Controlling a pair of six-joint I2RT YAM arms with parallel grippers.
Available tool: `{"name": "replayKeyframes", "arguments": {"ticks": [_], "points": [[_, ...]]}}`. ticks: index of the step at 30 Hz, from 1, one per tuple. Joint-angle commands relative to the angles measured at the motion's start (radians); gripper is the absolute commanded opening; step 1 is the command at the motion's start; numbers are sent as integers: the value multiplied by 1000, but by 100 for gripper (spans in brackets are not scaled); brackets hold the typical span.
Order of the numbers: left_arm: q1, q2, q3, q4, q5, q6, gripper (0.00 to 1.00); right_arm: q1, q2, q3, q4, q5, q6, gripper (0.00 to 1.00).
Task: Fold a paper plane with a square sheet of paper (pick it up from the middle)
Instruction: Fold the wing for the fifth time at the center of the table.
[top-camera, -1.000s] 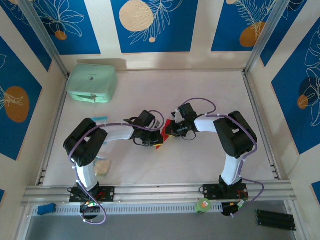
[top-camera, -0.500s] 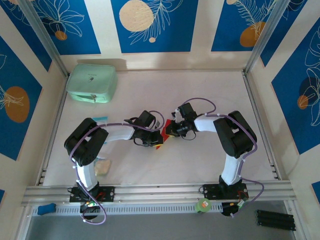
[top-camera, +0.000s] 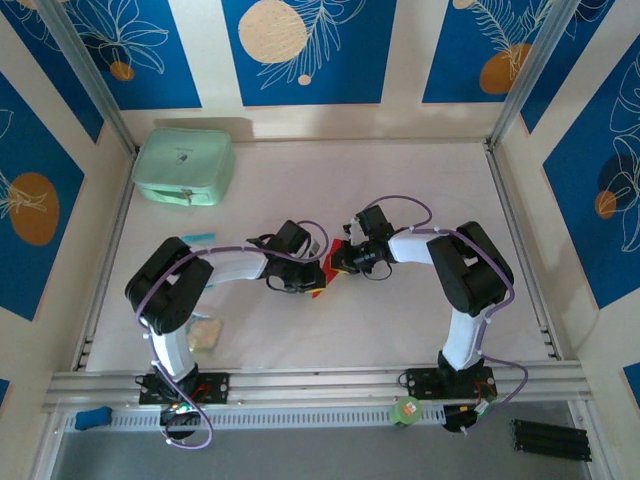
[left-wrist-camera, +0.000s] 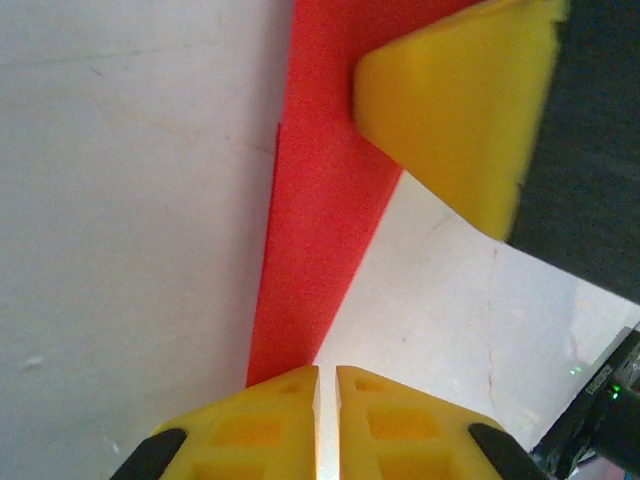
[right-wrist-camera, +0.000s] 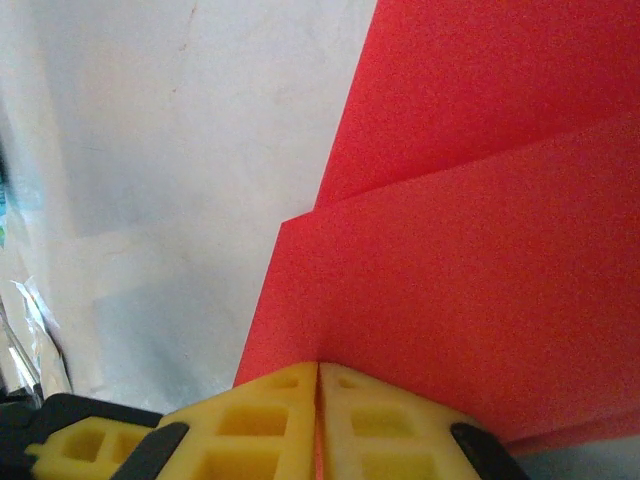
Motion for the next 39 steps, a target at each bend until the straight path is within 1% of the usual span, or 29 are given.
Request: {"name": "replayKeyframes", "arguments": {"ticks": [1,5,9,12,29,33,37,39], "points": [[-9,-57,30,-76,-48,57,13,0,53,-6,-60,85,2,10],[-8,-45,36,-90,-61,72,13,0,53,-6,-60,85,2,10],[-12,-9,34,-68,-7,65,13,0,54,-6,-59,85,1,10],[-18,5,34,-64,3,65,12,0,57,-6,-57,83,2,10],[-40,40,25,-113,-14,89,10,1,65,-11,-52,88,10,10],[-41,-2,50,-139,-32,107,11,0,63,-12,-53,88,12,10],[-31,-79,71,-152,-54,121,15,0,54,-13,-55,86,8,10],[-15,-106,62,-168,-87,130,19,0,47,-13,-54,82,9,10]]}}
